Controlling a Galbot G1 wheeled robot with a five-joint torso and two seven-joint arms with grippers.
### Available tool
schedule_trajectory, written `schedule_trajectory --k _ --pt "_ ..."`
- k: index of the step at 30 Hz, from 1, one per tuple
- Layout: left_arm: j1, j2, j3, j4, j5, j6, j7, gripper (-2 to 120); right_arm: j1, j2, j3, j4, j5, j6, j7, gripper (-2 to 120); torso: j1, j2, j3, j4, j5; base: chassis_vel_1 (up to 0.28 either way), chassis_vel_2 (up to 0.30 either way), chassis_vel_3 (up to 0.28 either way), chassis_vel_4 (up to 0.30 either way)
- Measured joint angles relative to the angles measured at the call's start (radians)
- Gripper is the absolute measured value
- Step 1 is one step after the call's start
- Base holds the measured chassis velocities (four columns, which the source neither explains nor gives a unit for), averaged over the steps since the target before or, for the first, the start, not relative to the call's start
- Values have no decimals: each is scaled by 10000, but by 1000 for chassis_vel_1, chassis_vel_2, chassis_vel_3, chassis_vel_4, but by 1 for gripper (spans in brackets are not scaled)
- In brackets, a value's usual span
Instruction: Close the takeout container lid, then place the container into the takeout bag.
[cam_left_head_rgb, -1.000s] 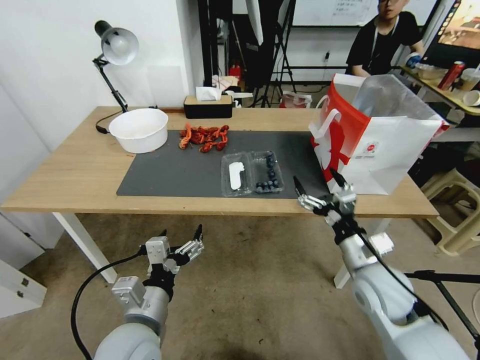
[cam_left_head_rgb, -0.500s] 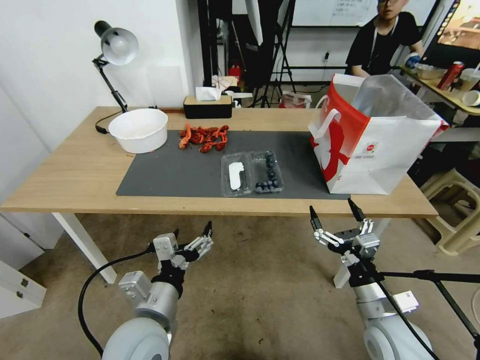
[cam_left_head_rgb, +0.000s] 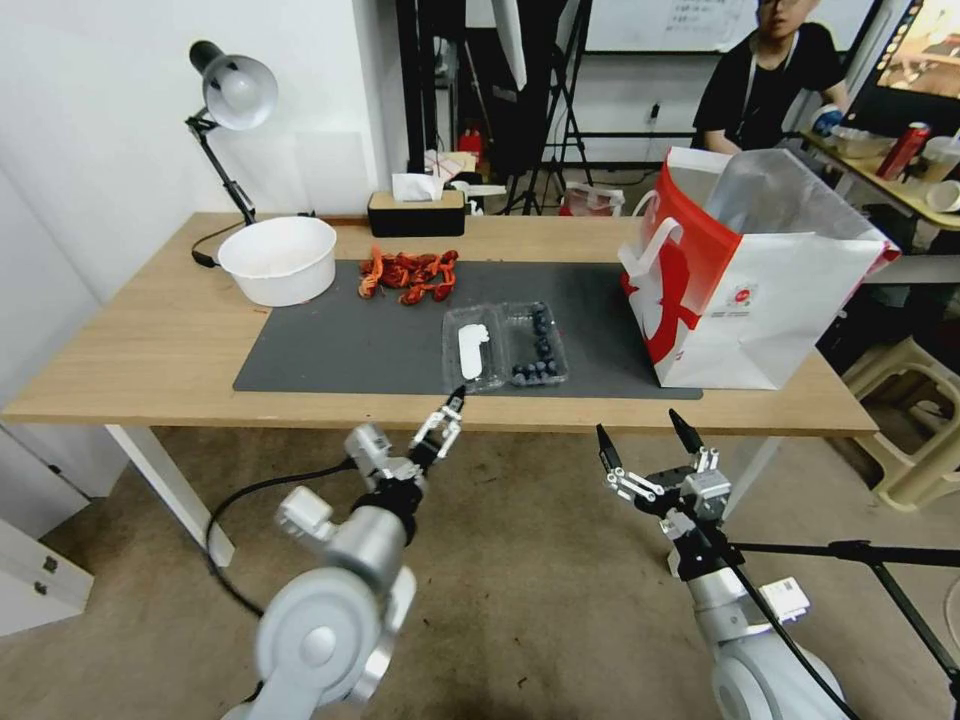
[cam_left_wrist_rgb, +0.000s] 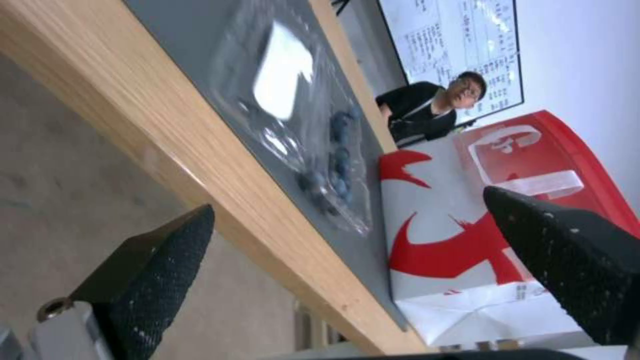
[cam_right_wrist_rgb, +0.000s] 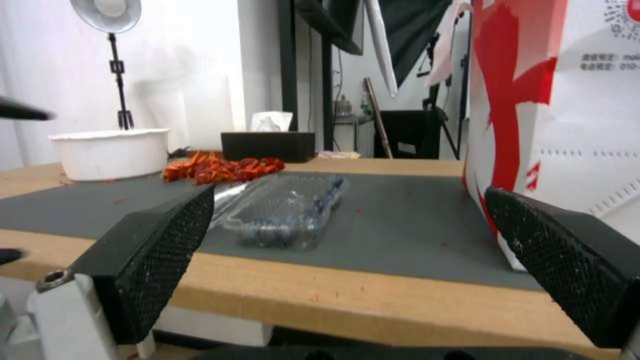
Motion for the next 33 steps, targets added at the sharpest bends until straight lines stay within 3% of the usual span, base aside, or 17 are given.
schedule_trajectory --k 6,9,17,33 --pt "-512 -327 470 413 -99 -173 -139 100 -293 158 58 95 -102 31 -5 100 0 0 0 -2 -1 0 0 0 0" --pt "-1300 -834 904 1176 -78 -413 -332 100 -439 395 68 149 -256 48 4 100 0 0 0 -1 2 0 0 0 0" --pt "-2220 -1661 1071 2053 213 -867 -657 100 -497 710 22 127 -503 58 42 100 -2 0 0 0 1 0 0 0 0" --pt "-2893 -1970 1109 2805 351 -905 -917 100 -548 865 49 112 -717 152 114 100 -1 0 -1 -1 1 0 0 0 0"
